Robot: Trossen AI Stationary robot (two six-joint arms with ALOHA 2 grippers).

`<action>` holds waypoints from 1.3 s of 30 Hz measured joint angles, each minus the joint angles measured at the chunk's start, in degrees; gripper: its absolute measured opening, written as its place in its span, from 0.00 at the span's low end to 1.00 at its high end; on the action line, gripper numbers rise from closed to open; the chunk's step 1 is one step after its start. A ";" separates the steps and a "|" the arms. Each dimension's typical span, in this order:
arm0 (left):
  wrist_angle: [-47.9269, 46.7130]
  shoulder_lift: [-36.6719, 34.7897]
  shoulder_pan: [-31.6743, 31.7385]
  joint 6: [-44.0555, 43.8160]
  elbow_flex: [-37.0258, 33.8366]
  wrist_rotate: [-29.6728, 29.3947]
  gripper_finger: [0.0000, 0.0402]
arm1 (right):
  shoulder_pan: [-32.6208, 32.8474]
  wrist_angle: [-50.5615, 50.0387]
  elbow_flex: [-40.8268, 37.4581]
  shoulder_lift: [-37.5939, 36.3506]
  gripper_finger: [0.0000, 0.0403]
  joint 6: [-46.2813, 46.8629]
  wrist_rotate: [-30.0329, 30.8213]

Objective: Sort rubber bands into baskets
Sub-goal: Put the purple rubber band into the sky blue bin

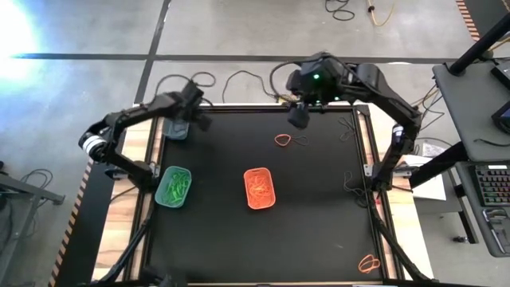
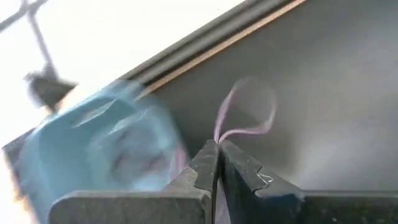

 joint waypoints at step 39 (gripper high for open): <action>-4.66 20.23 9.31 -13.70 10.73 -11.95 0.08 | 3.46 -8.70 -12.29 -21.75 0.56 9.55 -0.52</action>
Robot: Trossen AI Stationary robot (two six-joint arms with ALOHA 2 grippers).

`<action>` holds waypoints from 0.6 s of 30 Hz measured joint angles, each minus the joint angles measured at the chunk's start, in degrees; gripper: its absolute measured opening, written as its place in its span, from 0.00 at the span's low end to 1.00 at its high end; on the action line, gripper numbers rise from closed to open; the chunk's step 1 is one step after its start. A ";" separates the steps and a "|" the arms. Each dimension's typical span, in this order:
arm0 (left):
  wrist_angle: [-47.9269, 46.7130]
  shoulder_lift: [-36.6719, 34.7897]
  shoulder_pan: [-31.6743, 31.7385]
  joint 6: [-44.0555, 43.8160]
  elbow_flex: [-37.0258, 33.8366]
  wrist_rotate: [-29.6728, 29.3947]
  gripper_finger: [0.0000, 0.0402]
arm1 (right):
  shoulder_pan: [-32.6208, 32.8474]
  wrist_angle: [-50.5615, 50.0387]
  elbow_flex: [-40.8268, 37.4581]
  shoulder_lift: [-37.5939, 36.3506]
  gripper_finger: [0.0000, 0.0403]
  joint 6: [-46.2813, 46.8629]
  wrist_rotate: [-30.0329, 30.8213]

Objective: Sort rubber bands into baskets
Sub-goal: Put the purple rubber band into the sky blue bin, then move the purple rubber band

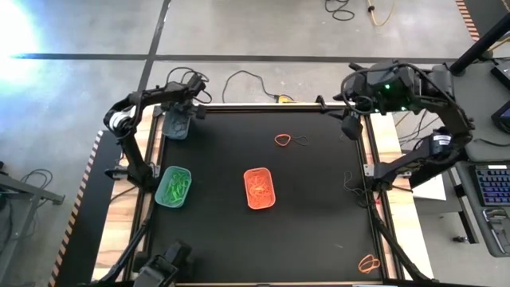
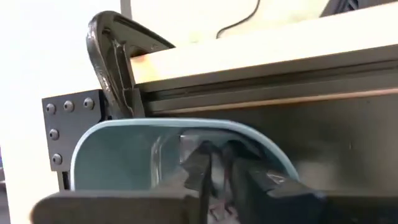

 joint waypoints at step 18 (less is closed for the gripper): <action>-11.96 -25.03 -10.53 -4.46 -3.16 6.98 0.72 | -3.45 7.54 -19.90 3.76 0.56 -6.94 -8.55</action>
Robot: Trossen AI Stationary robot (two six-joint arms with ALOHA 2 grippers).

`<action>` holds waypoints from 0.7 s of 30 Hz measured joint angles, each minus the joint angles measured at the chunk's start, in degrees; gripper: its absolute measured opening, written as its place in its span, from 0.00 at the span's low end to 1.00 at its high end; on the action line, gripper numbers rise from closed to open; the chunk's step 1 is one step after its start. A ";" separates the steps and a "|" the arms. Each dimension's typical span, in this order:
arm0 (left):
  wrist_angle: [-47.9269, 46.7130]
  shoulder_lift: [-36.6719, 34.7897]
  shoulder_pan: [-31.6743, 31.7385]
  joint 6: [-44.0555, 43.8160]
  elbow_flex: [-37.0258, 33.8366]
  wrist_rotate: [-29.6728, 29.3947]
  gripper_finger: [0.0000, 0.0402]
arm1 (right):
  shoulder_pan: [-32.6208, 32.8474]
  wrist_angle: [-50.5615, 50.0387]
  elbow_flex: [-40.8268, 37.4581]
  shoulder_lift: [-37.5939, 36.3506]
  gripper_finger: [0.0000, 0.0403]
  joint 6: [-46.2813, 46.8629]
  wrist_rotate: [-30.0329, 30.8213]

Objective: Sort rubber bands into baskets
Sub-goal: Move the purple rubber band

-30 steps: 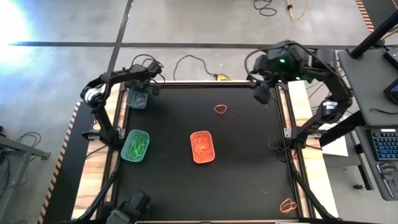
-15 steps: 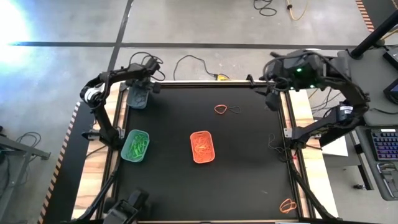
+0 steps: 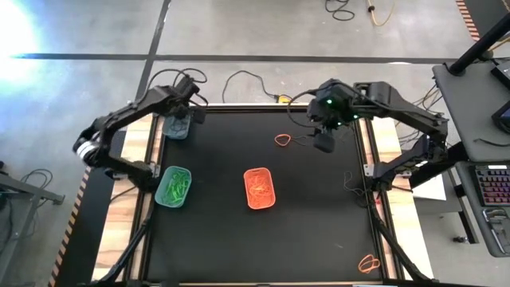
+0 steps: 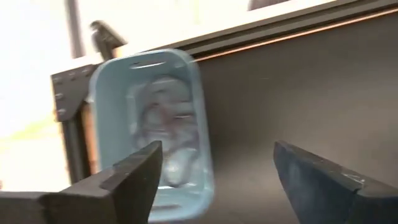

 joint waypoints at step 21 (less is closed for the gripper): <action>12.09 -13.84 -51.44 -12.04 -1.93 -8.15 0.78 | -8.35 22.80 -32.88 -3.35 0.56 18.13 0.20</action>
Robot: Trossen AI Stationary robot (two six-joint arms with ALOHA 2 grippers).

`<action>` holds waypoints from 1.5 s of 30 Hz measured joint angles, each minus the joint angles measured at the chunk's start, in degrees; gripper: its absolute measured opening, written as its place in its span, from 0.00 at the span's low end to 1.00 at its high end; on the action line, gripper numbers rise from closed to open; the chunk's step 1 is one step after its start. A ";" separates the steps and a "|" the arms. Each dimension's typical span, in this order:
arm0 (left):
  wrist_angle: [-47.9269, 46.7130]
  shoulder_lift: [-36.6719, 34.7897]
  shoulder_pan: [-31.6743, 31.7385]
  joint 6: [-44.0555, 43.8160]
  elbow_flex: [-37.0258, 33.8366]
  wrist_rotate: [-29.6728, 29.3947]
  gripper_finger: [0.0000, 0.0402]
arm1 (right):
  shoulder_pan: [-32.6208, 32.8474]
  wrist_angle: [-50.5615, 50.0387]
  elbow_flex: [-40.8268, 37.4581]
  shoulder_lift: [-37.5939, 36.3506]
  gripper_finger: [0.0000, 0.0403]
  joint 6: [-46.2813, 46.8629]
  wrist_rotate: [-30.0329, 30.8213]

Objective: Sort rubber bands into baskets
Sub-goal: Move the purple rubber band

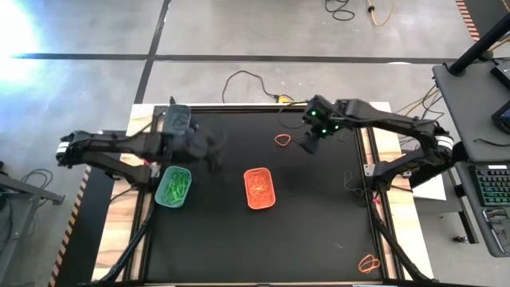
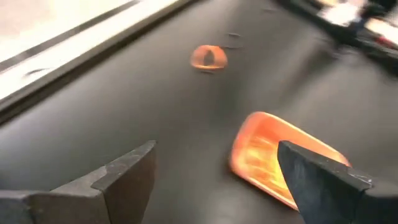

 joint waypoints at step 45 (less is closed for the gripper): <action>8.60 2.03 7.93 -2.24 -16.05 12.45 0.77 | -12.22 44.96 -19.98 28.91 0.04 -41.41 -6.47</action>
